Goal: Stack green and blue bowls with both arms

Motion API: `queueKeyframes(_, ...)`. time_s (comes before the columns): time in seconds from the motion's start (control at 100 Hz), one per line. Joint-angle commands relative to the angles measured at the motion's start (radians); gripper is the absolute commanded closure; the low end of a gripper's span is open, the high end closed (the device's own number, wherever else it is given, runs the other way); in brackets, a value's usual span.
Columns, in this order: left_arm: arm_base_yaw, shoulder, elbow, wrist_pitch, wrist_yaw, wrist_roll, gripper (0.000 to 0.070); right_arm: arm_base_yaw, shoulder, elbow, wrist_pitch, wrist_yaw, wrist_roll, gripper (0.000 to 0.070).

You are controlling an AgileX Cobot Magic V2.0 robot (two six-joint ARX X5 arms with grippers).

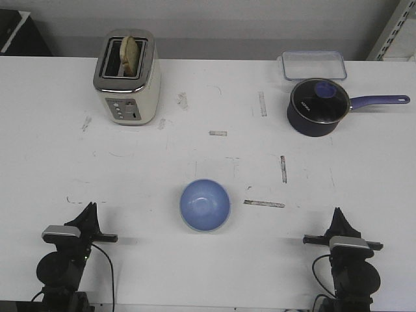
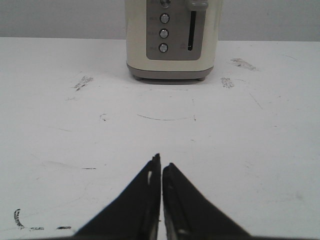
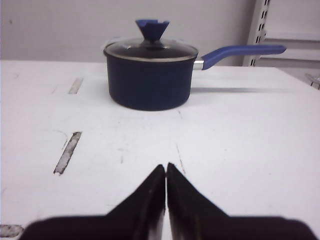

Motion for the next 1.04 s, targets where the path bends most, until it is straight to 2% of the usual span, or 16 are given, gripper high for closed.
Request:
queueKeyframes(0.0,0.001,-0.001,-0.021,0.01,-0.002,0.005,0.0699,0.0,-0.001,-0.002,0.016,0.001,0.018,0.07)
queueKeyframes(1.03,0.001,-0.001,-0.021,0.01,-0.002,0.005,0.0698,0.0,-0.001,-0.002,0.047,0.003,0.018,0.07)
